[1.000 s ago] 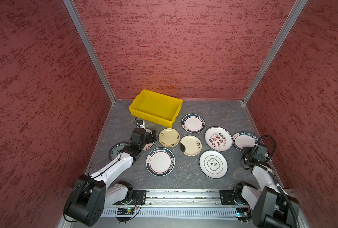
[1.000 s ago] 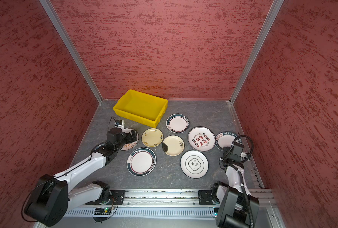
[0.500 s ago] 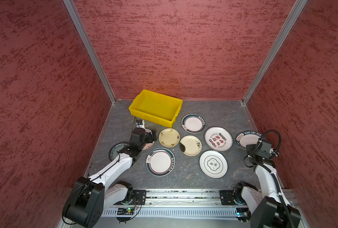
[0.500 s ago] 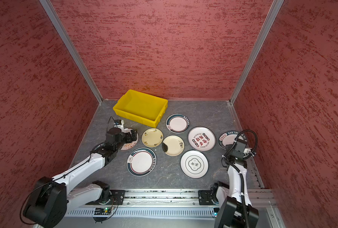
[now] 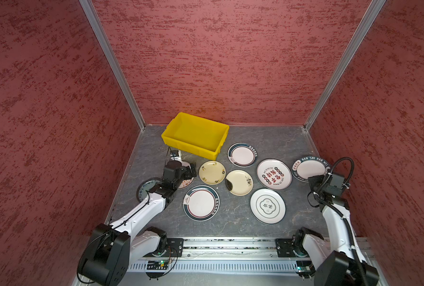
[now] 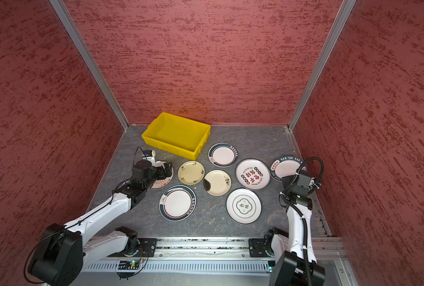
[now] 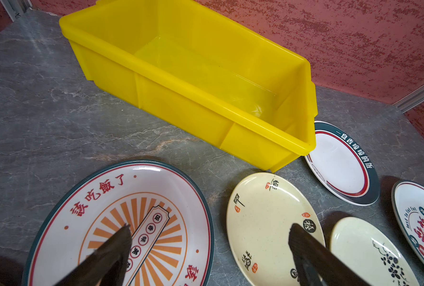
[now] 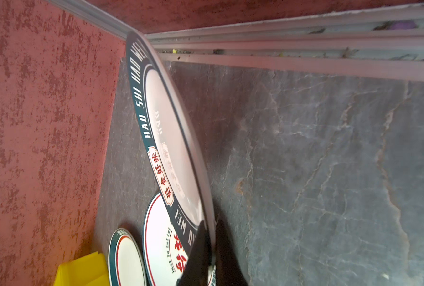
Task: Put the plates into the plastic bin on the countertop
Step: 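Lift the plate toward the bin with right gripper while left gripper rises to it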
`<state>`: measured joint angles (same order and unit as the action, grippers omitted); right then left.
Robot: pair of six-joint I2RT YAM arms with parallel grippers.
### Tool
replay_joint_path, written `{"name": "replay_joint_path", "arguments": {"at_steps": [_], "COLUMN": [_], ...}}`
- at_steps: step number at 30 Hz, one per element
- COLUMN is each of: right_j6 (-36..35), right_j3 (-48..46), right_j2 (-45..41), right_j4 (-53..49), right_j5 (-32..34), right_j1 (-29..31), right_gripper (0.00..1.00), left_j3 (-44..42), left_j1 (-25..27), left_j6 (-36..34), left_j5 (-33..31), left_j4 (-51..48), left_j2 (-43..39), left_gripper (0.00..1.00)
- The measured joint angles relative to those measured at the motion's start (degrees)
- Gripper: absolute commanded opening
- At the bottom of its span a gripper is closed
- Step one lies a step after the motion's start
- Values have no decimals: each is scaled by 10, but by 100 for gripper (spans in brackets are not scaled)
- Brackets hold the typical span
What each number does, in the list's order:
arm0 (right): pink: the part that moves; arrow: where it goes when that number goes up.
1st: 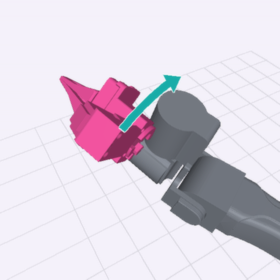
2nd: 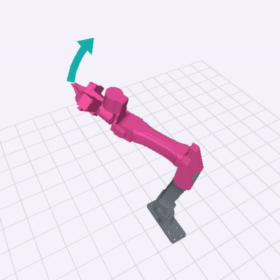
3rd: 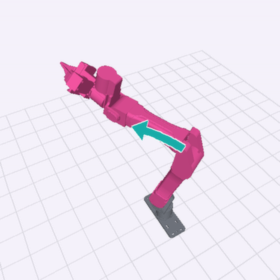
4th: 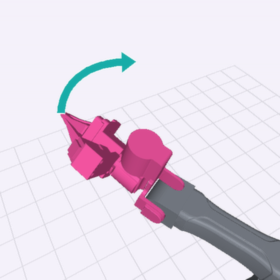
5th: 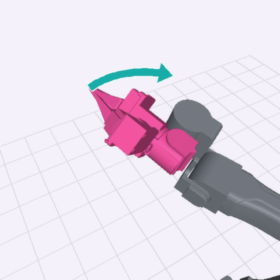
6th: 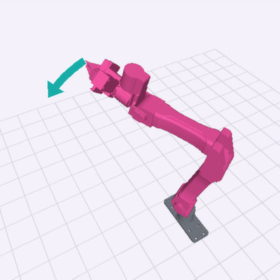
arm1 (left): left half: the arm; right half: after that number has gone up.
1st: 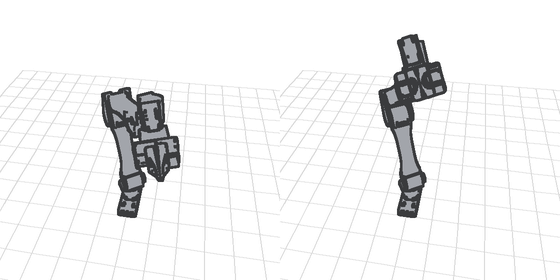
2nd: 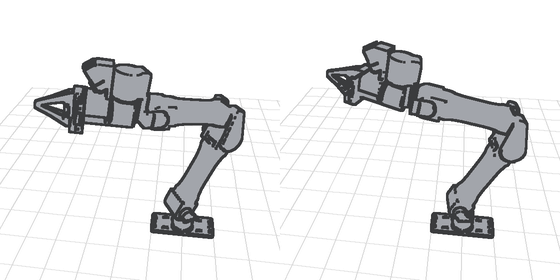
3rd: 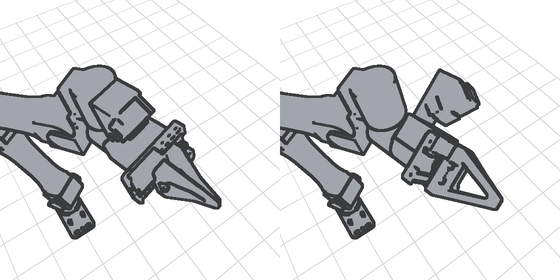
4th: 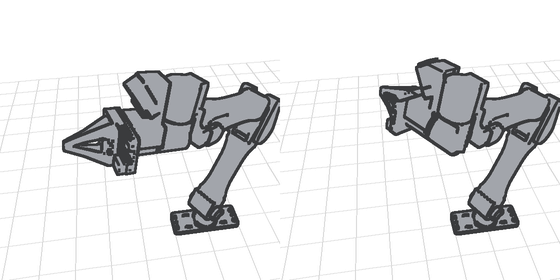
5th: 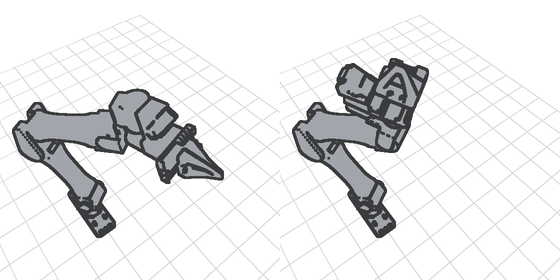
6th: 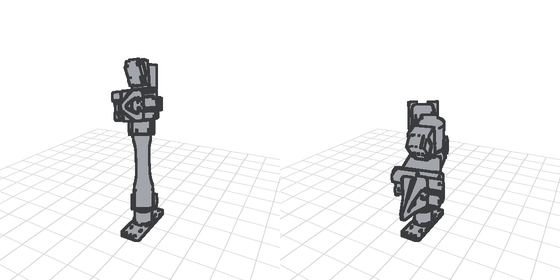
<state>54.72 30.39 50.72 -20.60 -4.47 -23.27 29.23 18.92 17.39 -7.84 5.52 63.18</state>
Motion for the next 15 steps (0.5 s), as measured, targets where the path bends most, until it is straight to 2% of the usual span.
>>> {"name": "replay_joint_path", "arguments": {"at_steps": [6,11,15], "right_j6": [-23,-57,-76], "right_j3": [16,59,88], "right_j2": [20,52,78], "right_j4": [12,37,71], "right_j5": [-58,-114,-148], "right_j1": [43,83,138], "right_gripper": [0,0,0], "left_j3": [-5,-25,-34], "left_j1": [0,0,0], "left_j6": [2,2,8], "left_j5": [16,60,96], "left_j4": [1,28,56], "left_j2": [-13,-31,-32], "left_gripper": [99,99,99]}}
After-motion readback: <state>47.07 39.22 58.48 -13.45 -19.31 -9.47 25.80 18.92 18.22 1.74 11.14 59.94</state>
